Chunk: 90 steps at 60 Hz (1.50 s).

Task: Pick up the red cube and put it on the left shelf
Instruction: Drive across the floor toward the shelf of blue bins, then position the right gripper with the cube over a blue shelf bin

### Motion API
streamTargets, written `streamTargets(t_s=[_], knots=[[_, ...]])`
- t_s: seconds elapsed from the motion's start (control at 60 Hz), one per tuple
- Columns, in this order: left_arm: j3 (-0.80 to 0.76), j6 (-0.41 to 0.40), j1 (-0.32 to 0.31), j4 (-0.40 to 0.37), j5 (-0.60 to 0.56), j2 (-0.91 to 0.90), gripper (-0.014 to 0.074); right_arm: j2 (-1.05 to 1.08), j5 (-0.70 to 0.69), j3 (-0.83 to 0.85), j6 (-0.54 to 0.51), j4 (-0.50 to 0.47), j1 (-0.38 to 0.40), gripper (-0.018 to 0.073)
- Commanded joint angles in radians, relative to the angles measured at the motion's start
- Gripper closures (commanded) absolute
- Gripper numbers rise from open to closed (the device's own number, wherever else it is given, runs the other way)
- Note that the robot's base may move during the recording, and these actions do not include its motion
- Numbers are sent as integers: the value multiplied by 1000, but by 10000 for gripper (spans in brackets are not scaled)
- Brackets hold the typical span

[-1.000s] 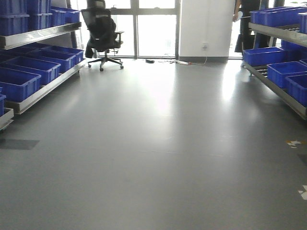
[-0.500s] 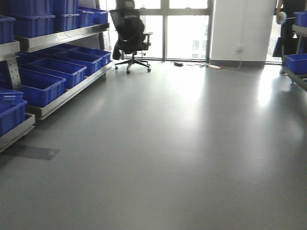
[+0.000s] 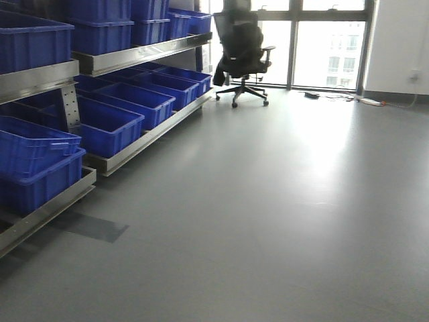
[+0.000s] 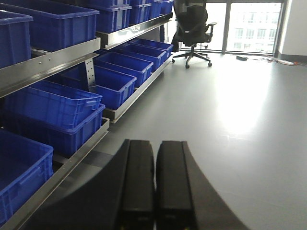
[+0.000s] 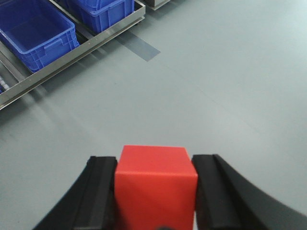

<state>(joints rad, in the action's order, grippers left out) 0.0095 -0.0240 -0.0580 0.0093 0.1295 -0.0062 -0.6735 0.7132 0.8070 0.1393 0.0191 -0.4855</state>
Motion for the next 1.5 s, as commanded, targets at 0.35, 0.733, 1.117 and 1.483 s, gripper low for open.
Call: streamTargets(t_s=[0.35,0.733,1.117,1.483], knots=[[23,-1,0,-3,-87,-16,495,1,-83,26,-6,4,1,513],[23,-1,0,-3,-87,-16,495,1,-82,26,-6,4,1,513],[23,-1,0,-3,-87,-16,495,1,-82,26,-6,4,1,513],[23,-1,0,-3,-87,-16,495,1,-82,26,-6,4,1,513]])
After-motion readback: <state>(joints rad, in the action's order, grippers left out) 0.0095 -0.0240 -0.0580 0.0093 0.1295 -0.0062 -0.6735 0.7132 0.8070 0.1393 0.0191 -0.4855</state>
